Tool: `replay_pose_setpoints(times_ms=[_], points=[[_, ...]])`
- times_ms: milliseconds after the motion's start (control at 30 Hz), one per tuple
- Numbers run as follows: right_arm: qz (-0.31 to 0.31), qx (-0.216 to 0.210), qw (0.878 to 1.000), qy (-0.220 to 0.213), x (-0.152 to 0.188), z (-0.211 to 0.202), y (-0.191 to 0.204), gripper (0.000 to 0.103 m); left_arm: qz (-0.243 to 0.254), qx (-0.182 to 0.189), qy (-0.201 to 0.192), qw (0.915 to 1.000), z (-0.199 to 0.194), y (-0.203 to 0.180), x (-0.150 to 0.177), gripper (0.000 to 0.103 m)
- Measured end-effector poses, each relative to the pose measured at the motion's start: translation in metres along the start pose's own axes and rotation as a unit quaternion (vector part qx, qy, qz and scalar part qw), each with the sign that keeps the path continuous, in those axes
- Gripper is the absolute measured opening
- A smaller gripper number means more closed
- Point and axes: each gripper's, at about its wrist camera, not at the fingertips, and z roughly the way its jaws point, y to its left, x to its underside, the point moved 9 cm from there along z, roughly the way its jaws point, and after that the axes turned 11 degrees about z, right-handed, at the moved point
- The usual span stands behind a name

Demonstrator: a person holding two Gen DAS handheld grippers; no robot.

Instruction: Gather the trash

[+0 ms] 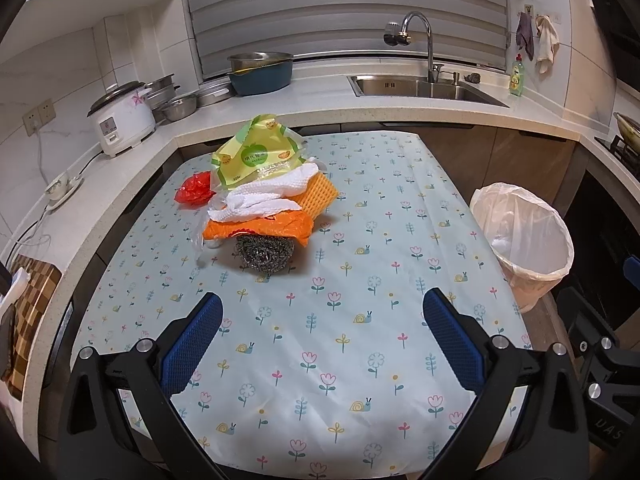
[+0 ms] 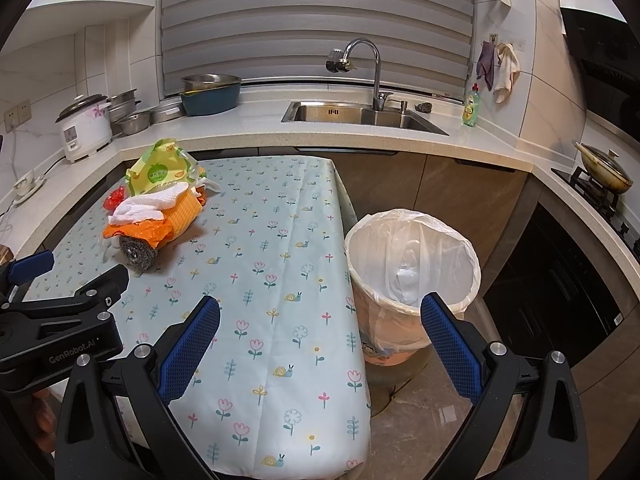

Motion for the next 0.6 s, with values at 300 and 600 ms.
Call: replay_pose_setpoints(times_ms=[300, 600], points=[[0.000, 0.002, 1.000, -0.001, -0.001, 0.001, 0.000, 0.096, -0.012, 0.017, 0.003, 0.9998, 0.004, 0.006, 0.002, 0.096], [0.000, 0.009, 1.000, 0.000, -0.009, 0.012, 0.011, 0.096, -0.021, 0.019, -0.003, 0.9996, 0.019, 0.031, -0.006, 0.096]])
